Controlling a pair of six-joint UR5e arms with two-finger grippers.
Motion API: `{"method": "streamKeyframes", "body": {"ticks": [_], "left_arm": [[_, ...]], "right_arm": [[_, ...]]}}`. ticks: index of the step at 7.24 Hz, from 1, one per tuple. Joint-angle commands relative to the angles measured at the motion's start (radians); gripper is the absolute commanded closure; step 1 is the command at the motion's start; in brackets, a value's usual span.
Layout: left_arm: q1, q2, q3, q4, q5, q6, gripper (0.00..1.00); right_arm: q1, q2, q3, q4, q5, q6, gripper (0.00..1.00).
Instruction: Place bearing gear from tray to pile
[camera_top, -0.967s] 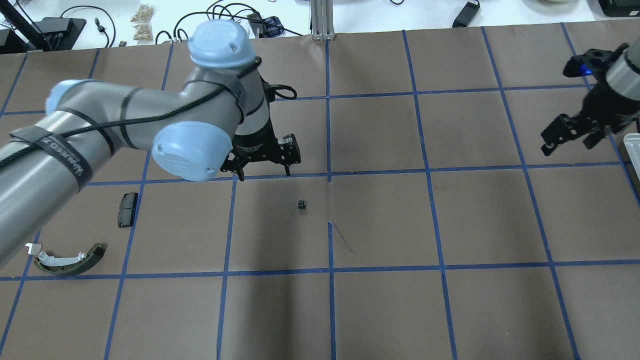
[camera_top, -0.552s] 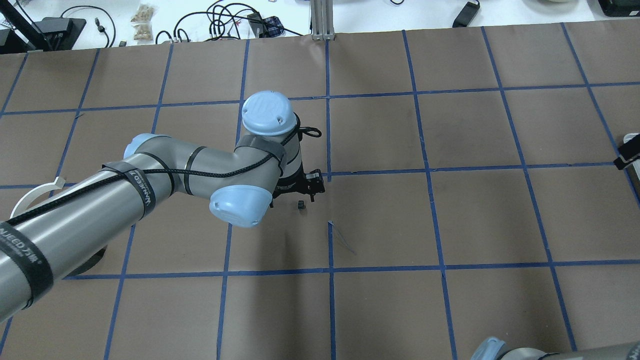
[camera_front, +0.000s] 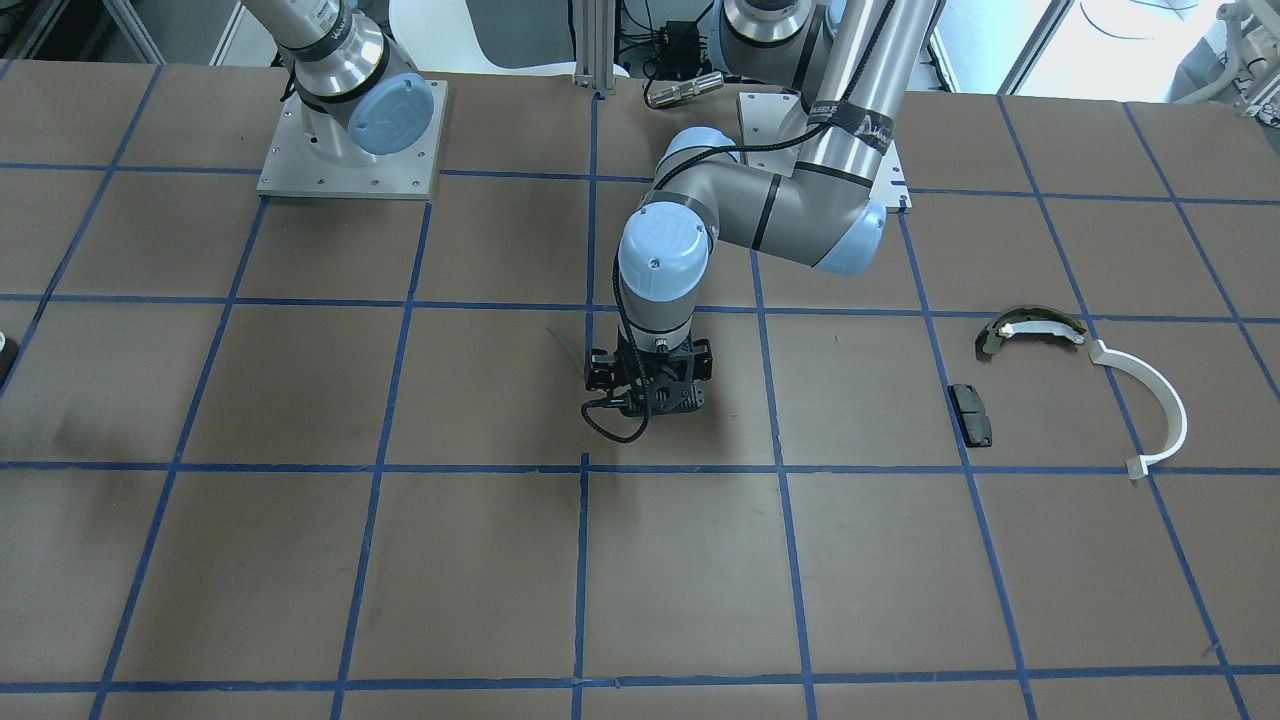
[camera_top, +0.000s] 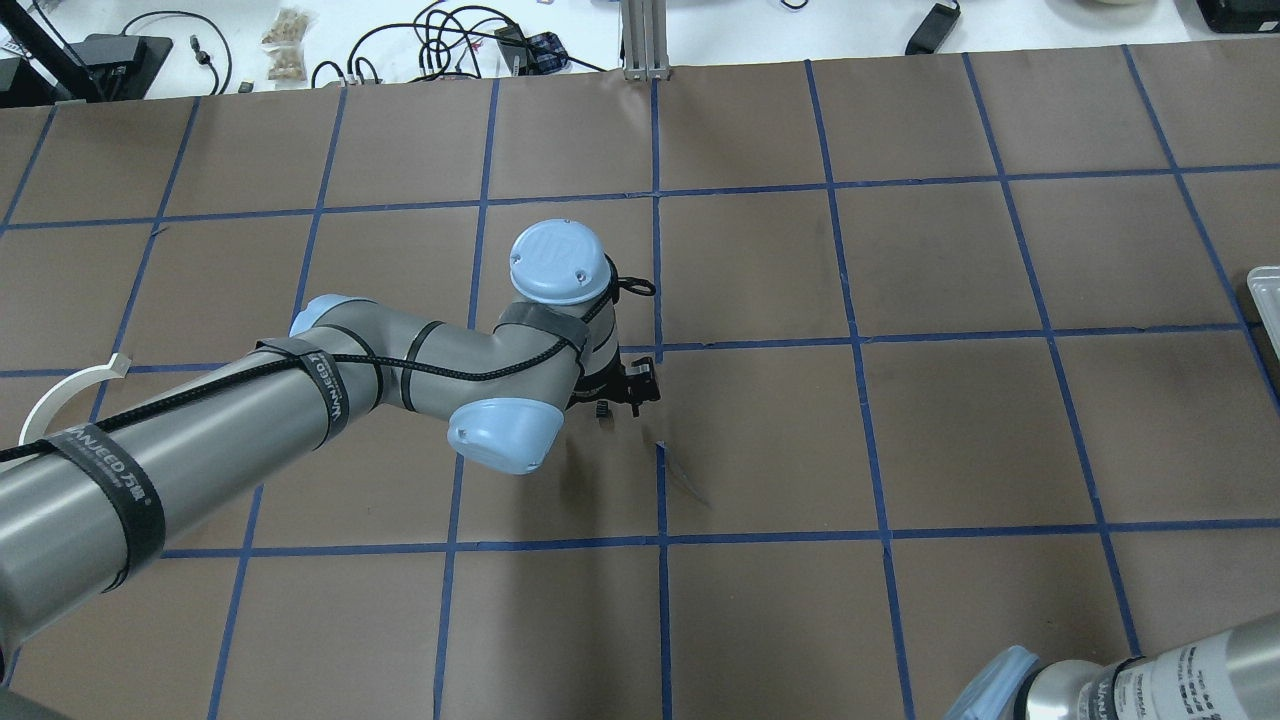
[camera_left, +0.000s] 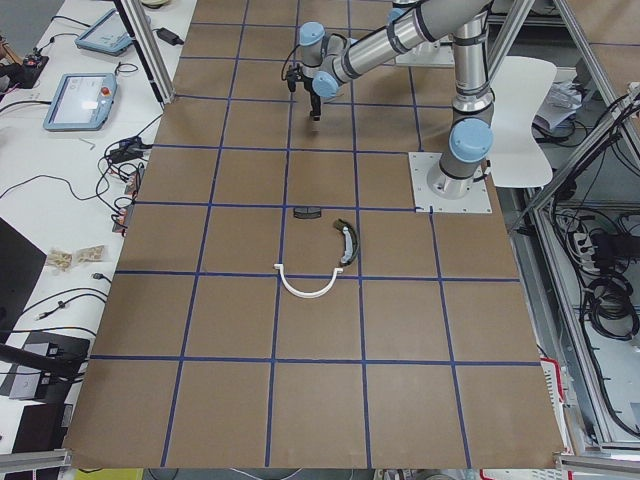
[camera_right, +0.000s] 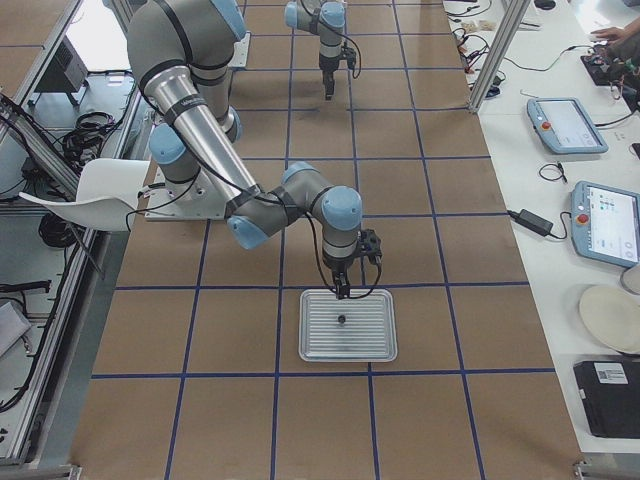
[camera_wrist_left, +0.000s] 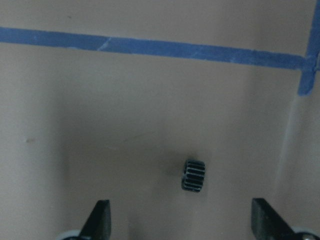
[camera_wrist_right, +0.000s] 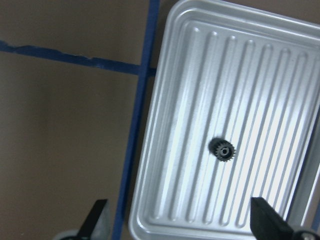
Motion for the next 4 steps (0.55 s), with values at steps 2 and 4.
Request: {"method": "streamKeyframes", "body": {"ticks": [2,4], "left_arm": [[0.000,-0.010,0.004,0.022,-0.005,-0.020,0.30],[0.004,-0.006,0.007,0.021,-0.005,-0.020,0.85]], "right_arm": [[-0.012,0.174,-0.146,-0.024,-0.007,-0.009,0.01],[-0.012,0.195,-0.145,-0.024,-0.007,0.003,0.07]]}}
